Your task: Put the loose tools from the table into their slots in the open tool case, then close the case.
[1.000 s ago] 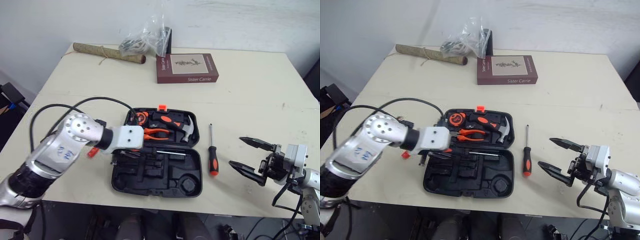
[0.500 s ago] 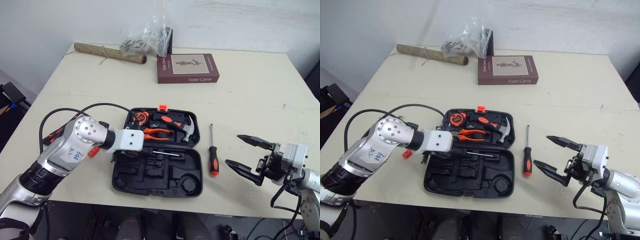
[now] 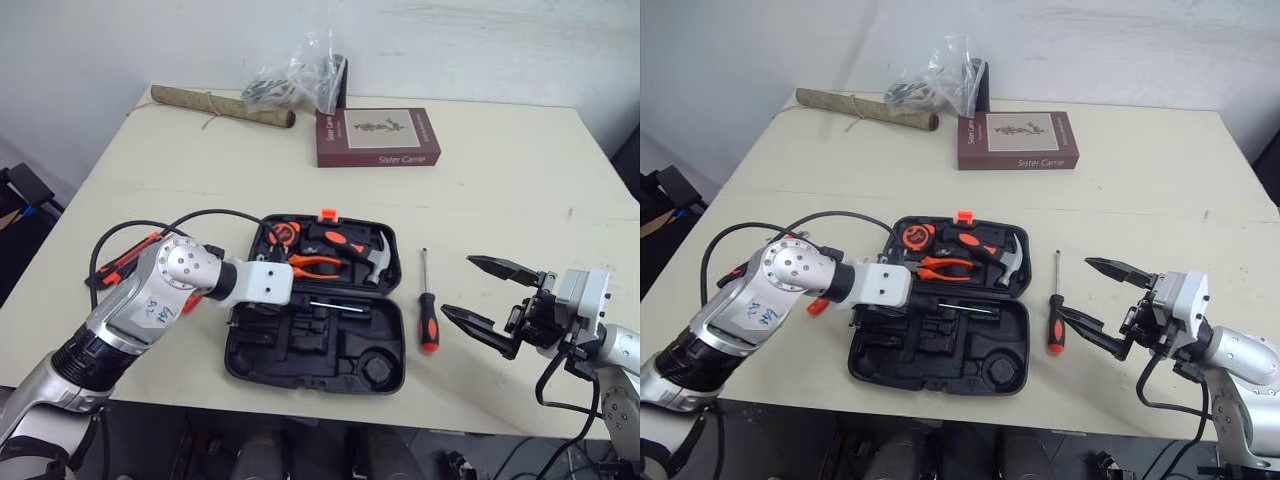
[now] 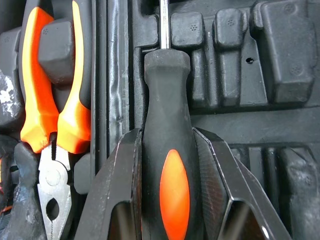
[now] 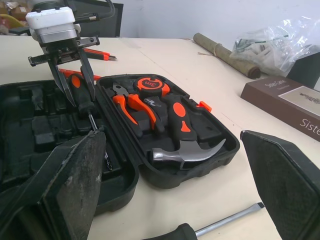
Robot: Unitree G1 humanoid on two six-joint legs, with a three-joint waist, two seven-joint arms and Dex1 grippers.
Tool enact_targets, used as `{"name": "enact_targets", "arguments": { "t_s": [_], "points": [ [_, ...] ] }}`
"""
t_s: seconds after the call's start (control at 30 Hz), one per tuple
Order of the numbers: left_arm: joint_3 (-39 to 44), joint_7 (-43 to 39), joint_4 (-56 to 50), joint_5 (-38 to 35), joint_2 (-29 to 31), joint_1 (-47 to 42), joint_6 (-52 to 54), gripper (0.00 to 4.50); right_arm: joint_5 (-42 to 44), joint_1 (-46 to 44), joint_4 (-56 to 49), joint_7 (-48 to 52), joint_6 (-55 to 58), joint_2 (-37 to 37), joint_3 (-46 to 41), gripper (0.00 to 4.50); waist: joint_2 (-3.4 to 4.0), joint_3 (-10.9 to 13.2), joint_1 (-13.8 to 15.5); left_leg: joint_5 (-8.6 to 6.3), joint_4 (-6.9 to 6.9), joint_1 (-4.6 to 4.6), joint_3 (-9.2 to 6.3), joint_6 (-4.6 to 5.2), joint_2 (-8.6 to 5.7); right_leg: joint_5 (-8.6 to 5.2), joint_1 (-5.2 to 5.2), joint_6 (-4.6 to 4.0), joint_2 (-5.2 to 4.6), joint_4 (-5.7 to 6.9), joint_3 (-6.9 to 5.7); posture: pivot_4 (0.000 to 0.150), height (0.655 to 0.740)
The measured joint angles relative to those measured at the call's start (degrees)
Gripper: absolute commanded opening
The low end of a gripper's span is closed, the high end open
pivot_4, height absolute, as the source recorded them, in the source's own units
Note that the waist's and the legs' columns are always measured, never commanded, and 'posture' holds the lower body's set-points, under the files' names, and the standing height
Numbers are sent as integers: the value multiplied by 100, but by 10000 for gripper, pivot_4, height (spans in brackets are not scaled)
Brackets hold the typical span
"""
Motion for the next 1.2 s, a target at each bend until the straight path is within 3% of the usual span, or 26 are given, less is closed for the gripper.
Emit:
{"name": "enact_targets", "arguments": {
  "t_s": [0.1,0.27,0.57,0.67,0.8,0.93,1.2],
  "points": [
    [0,34,12,27,-76,2,9,8245,-1,-9,-11,1,12,0,13,45000,0,0,64,0,2,0,0,1,0,0,0,0,0,0,0,1500,7400],
    [75,41,19,7,-146,137,-221,27534,-3,-12,-13,26,9,5,15,45000,1,0,90,0,1,-1,0,1,1,0,0,0,0,-1,0,1500,7400],
    [1272,195,-262,-766,-240,867,-1048,27534,-4,153,147,242,-99,11,8,45000,1,-1,74,0,-1,-1,-3,1,2,0,-1,0,-1,0,-5,1500,7400],
    [1671,329,-166,-1255,-734,1175,-1326,19235,-2,267,177,307,-118,15,-1,45000,4,-2,85,-1,1,-2,-3,2,1,0,0,0,-4,0,-6,1500,7400],
    [1852,516,293,-1642,-1244,1487,-1528,1218,-1,285,176,334,-120,21,-1,45000,7,-4,89,-3,5,0,-6,5,-1,1,3,1,-7,2,-10,1500,7400],
    [1810,834,855,-1618,-1626,1557,-1449,456,4,273,150,256,-95,27,0,45000,7,-4,89,-3,5,-2,-6,5,-1,1,3,1,-6,1,-11,1500,7400],
    [1522,679,1415,-1559,-1773,1375,-1537,456,92,193,-248,-105,308,17,9,45000,7,-4,88,-2,4,-1,-5,4,-1,1,2,1,-6,1,-12,1500,7400]
  ]
}}
